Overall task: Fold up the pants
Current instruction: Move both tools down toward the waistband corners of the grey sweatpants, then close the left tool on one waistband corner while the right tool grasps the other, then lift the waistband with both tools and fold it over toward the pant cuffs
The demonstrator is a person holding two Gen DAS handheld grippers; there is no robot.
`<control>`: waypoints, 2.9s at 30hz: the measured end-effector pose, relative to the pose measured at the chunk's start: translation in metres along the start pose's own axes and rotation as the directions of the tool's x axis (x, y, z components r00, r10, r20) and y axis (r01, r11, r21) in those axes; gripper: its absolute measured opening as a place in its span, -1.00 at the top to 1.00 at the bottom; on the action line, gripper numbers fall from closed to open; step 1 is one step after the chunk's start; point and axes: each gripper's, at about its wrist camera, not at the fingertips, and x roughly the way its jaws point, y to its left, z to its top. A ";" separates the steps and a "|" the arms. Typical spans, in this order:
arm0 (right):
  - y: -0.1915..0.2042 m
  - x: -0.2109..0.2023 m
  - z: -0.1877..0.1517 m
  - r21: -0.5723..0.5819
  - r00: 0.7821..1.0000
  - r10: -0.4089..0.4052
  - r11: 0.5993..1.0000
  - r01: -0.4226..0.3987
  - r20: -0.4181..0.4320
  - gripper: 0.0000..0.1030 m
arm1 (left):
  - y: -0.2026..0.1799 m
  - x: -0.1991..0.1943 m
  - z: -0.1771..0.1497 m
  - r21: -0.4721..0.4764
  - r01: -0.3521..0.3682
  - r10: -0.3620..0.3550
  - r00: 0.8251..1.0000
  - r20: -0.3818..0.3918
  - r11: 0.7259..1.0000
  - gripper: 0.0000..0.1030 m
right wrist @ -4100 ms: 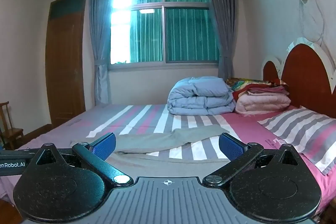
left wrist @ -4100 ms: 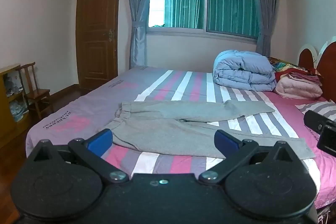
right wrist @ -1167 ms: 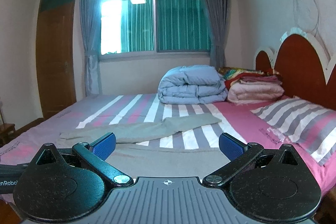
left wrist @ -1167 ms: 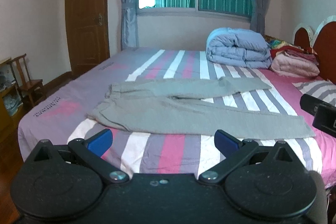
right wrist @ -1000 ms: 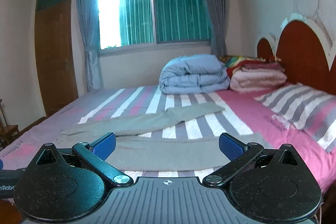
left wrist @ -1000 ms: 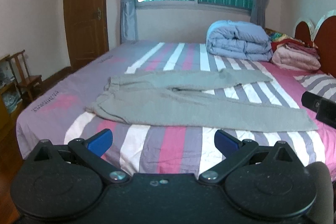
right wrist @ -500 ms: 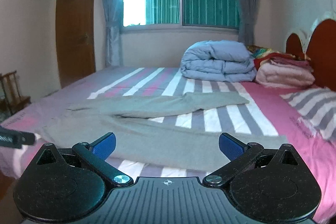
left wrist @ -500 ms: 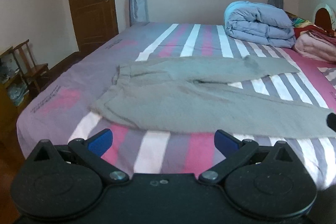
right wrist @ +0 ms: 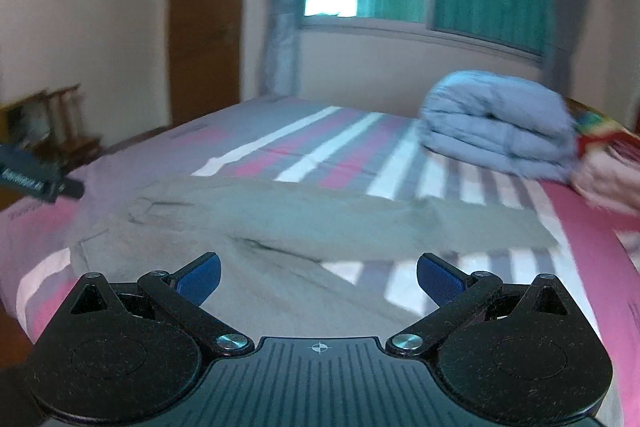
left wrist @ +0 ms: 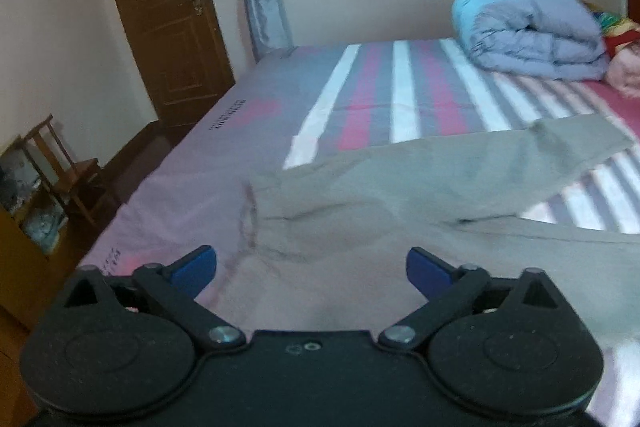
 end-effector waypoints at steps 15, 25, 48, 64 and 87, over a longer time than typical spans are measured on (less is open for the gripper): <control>0.019 0.263 0.063 -0.332 0.935 0.244 0.886 -0.322 -0.257 -1.00 | 0.052 0.191 0.070 0.205 -0.071 0.086 0.994 -0.066 0.976 -0.34; 0.017 0.429 0.090 -0.346 0.880 0.313 0.831 -0.436 -0.358 -0.99 | 0.075 0.288 0.079 0.311 0.210 -0.163 0.972 -0.171 0.927 -0.33; 0.051 0.441 0.088 -0.378 0.871 0.284 0.815 -0.440 -0.402 0.89 | 0.104 0.219 0.051 0.267 0.271 -0.263 0.963 -0.065 0.925 0.87; 0.127 0.230 -0.067 -0.254 0.837 0.272 0.868 -0.426 -0.475 0.84 | 0.107 0.097 -0.106 0.111 0.201 -0.157 0.937 -0.312 0.973 0.61; 0.030 0.223 -0.070 0.680 0.767 0.438 0.733 -0.003 -0.469 0.06 | 0.130 0.140 -0.106 -0.776 0.112 -0.479 0.838 -0.261 0.621 0.45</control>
